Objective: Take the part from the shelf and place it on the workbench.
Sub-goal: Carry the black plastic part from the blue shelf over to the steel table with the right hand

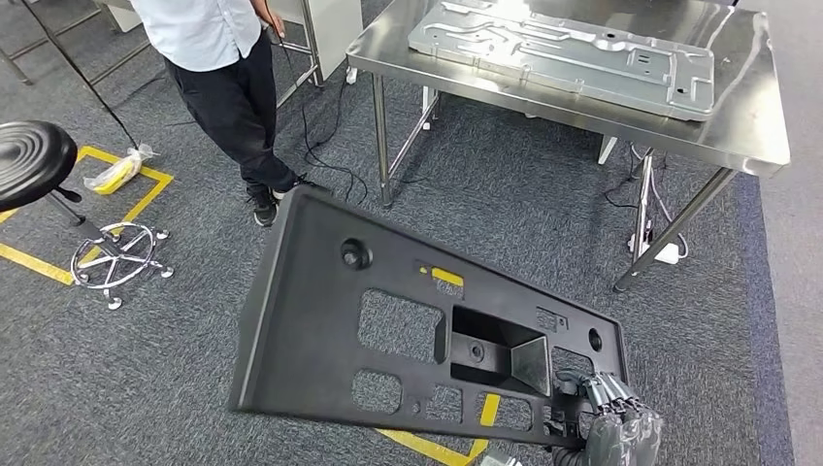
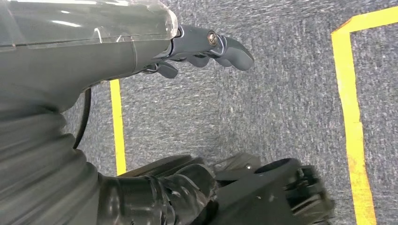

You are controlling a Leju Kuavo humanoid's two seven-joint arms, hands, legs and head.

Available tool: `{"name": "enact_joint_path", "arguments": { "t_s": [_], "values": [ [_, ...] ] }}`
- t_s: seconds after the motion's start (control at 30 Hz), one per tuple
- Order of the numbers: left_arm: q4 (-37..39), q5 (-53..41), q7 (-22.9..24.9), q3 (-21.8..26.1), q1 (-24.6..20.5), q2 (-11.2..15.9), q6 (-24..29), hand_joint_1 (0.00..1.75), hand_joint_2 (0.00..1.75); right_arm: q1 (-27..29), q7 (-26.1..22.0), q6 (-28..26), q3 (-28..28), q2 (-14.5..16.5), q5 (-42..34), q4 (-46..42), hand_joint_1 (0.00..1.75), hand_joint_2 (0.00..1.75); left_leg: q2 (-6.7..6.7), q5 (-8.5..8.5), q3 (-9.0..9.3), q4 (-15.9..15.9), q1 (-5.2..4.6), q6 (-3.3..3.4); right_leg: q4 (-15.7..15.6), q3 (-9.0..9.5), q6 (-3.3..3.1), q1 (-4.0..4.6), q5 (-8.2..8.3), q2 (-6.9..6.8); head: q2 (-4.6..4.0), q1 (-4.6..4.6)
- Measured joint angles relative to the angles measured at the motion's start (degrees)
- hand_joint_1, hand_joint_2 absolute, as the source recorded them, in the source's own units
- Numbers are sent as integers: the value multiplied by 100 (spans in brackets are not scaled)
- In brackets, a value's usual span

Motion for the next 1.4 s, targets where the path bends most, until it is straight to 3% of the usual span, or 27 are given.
{"name": "enact_joint_path", "arguments": {
  "t_s": [0.07,0.13,0.23,0.3,0.4,0.43,0.47,0.5,0.57,0.6,0.63,0.7,0.8,0.87,0.93,0.97,1.0,1.03,1.07,1.13,1.17,1.3,1.33,1.4],
  "values": [
    [0,-15,3,0,-1,6,-1,0,175,-2,-39,0,-1,8,-4,3,166,175,-11,388,303,-738,-6,31,65,28,37,9,-70,22,0,1],
    [0,-21,8,0,-9,12,-2,0,175,-6,-50,0,-1,15,-9,4,166,175,-28,501,490,-1158,-21,99,134,17,91,23,-130,37,0,6],
    [0,-26,15,0,-7,14,-2,0,175,-8,-58,-1,-1,25,-11,4,166,175,-29,490,516,-1216,-15,206,148,10,167,30,-156,40,0,7],
    [0,-28,16,0,-12,16,-2,0,175,-15,-63,-2,-2,36,-14,3,166,175,-20,512,557,-1274,17,259,311,-50,234,23,-272,27,0,19],
    [0,-36,13,0,-20,17,-8,0,175,-30,-88,-2,-8,39,-51,5,166,175,0,497,584,-1299,24,307,1191,-526,346,-59,-671,14,0,32],
    [0,-37,11,0,-17,17,-11,0,175,-30,-101,-1,-11,39,-70,6,166,175,5,485,591,-1298,25,313,1453,-689,376,-89,-729,11,0,31],
    [0,-37,9,0,-13,19,-15,0,175,-29,-112,-1,-14,40,-89,7,166,175,7,470,604,-1297,28,308,1540,-767,399,-115,-677,5,0,31],
    [0,-36,7,0,-11,21,-17,0,175,-31,-123,0,-17,41,-107,7,166,175,6,454,627,-1297,31,297,1423,-740,413,-138,-521,-3,0,31],
    [0,-35,2,0,-10,22,-17,0,175,-39,-135,0,-18,43,-138,7,166,175,1,411,687,-1301,38,259,754,-442,408,-158,-106,-30,0,31],
    [0,-35,-1,0,-14,21,-17,0,175,-46,-139,0,-18,44,-151,7,166,175,0,390,712,-1301,35,228,435,-295,387,-142,12,-42,0,31],
    [0,-35,-2,0,-17,21,-16,0,175,-52,-140,0,-18,45,-164,7,166,175,2,376,726,-1307,34,192,231,-202,361,-121,57,-48,0,30],
    [0,-36,-4,0,-22,20,-15,0,175,-58,-130,0,-18,46,-190,5,166,175,12,365,746,-1334,37,116,132,-167,299,-75,17,-39,0,28],
    [0,-37,-14,0,-37,20,-14,0,175,-63,-96,0,-16,47,-211,4,166,175,18,274,744,-1244,34,27,-5,-51,180,-98,32,-31,0,22],
    [0,-38,-22,0,-41,22,-14,0,175,-74,-82,0,-11,49,-225,4,166,175,1,-4,467,-674,36,3,-71,32,103,-94,16,-46,0,16],
    [0,-37,-30,0,-24,24,-16,0,175,-80,-66,0,-7,50,-250,6,166,175,-7,-287,17,114,38,-11,-65,67,48,-70,-30,-47,0,13],
    [0,-36,-34,0,-15,25,-18,0,175,-79,-58,0,-7,50,-260,7,166,175,-7,-285,-121,311,39,-16,-59,89,39,-62,-55,-38,0,13],
    [0,-35,-38,0,-8,25,-20,0,175,-79,-53,0,-7,50,-267,7,166,175,-7,-162,-149,284,40,-18,-52,120,42,-59,-84,-25,0,13],
    [0,-35,-42,0,-6,25,-21,0,175,-79,-51,0,-7,50,-270,7,166,175,-6,57,-63,34,40,-13,-41,160,53,-59,-120,-11,0,12],
    [0,-35,-44,0,-8,26,-22,0,175,-79,-51,0,-7,50,-274,7,166,175,-7,304,92,-354,41,-1,-26,204,72,-59,-165,0,0,12],
    [0,-37,-49,0,-17,27,-28,0,175,-82,-50,0,-7,50,-285,6,166,175,-14,535,391,-998,30,49,23,247,136,-35,-266,14,0,13],
    [0,-39,-52,0,-21,27,-32,0,175,-84,-50,0,-7,50,-289,5,166,175,-20,535,468,-1157,23,82,39,259,171,-26,-300,16,0,16],
    [0,-44,-54,0,-12,30,-37,0,175,-91,-47,0,-8,48,-292,4,166,175,-41,443,595,-1271,38,220,229,255,283,-31,-379,11,0,19],
    [0,-45,-54,0,-14,30,-40,0,175,-97,-46,-1,-8,48,-293,4,166,175,-41,426,649,-1286,48,247,444,141,312,-43,-479,4,0,23],
    [0,-46,-54,0,-18,27,-48,0,175,-102,-46,-1,-9,48,-294,3,166,175,-34,373,712,-1299,51,275,1123,-284,366,-67,-750,-9,0,30]
  ]
}}
